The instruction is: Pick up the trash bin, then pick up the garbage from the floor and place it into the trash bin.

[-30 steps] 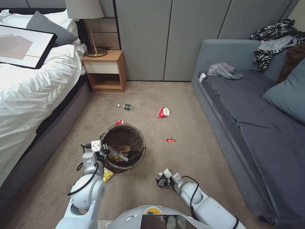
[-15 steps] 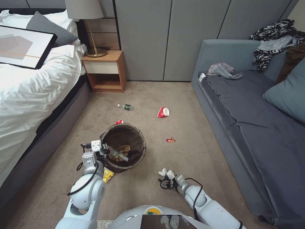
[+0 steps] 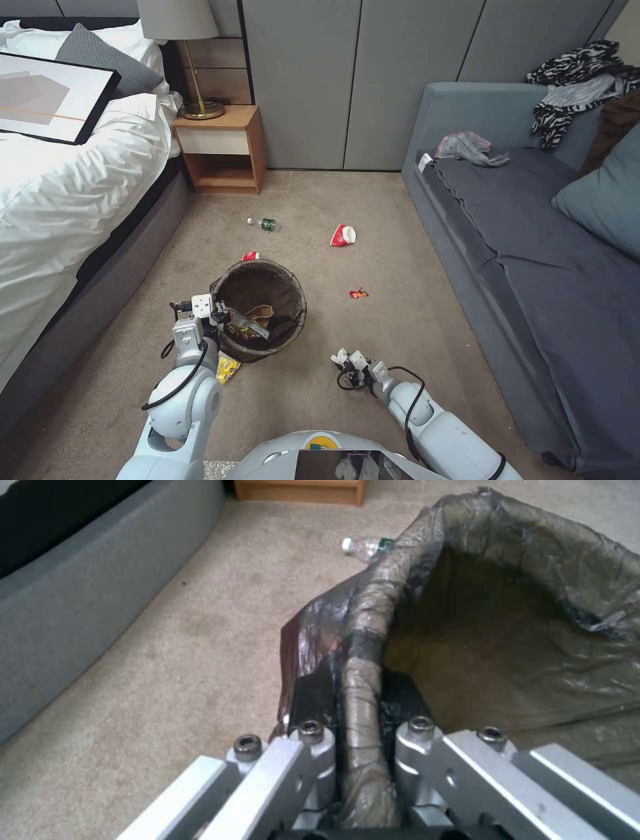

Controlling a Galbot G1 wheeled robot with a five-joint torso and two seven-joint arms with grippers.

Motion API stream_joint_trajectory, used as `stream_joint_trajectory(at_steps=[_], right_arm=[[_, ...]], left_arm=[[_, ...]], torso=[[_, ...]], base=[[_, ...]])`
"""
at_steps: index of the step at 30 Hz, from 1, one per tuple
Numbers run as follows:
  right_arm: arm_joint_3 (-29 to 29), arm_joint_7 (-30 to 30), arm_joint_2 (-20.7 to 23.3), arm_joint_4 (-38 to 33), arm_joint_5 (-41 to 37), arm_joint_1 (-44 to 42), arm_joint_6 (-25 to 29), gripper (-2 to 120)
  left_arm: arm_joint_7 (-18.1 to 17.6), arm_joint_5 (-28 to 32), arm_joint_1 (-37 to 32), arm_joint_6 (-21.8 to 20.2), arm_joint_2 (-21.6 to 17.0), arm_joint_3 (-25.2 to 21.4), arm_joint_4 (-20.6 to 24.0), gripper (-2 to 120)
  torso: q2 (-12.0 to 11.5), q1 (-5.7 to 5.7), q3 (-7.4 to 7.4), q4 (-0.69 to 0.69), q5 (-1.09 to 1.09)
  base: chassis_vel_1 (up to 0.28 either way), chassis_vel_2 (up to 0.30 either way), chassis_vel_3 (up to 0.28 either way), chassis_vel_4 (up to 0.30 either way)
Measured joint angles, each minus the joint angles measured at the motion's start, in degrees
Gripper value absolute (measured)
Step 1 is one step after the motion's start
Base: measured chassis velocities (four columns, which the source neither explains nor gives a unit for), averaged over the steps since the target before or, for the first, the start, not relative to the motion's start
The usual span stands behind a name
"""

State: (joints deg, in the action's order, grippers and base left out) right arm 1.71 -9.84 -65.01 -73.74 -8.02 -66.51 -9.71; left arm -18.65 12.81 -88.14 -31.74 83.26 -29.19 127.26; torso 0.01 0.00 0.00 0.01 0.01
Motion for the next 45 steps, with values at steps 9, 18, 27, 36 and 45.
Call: stream_joint_trajectory(at_steps=[9, 18, 27, 36, 45], right_arm=[[-0.46, -0.31, -0.12, 0.91, 0.57, 0.50, 0.97, 15], [-0.81, -0.27, -0.15, 1.16, 1.38, 0.76, 2.03, 0], [-1.53, -0.16, -0.21, 1.36, 1.73, 1.24, 3.16, 0], [-5.48, 2.09, -0.78, -5.13, 1.33, -0.08, 8.19, 0], [-9.41, -1.19, 0.64, -27.65, -7.39, -1.51, 20.13, 0]], left_arm=[[0.04, -0.05, 0.03, 0.00, -0.03, 0.12, -0.22, 5], [0.08, -0.05, 0.05, 0.00, -0.09, 0.12, -0.27, 5], [0.12, -0.06, 0.02, 0.03, -0.13, 0.06, -0.27, 5], [0.15, 0.01, 0.16, 0.03, -0.20, 0.00, -0.55, 5], [0.09, 1.26, -0.04, -0.68, -0.34, 0.95, -0.98, 5]], torso=[[-0.01, 0.00, 0.00, 0.00, -0.04], [-0.01, 0.00, 0.01, -0.02, -0.02], [-0.01, 0.00, 0.01, -0.02, -0.01], [-0.01, 0.00, 0.00, -0.01, -0.01], [-0.01, 0.00, 0.00, 0.00, -0.03]], base=[[0.000, 0.000, 0.000, 0.000], [0.000, 0.000, 0.000, 0.000], [0.000, 0.000, 0.000, 0.000], [0.000, 0.000, 0.000, 0.000], [0.000, 0.000, 0.000, 0.000]])
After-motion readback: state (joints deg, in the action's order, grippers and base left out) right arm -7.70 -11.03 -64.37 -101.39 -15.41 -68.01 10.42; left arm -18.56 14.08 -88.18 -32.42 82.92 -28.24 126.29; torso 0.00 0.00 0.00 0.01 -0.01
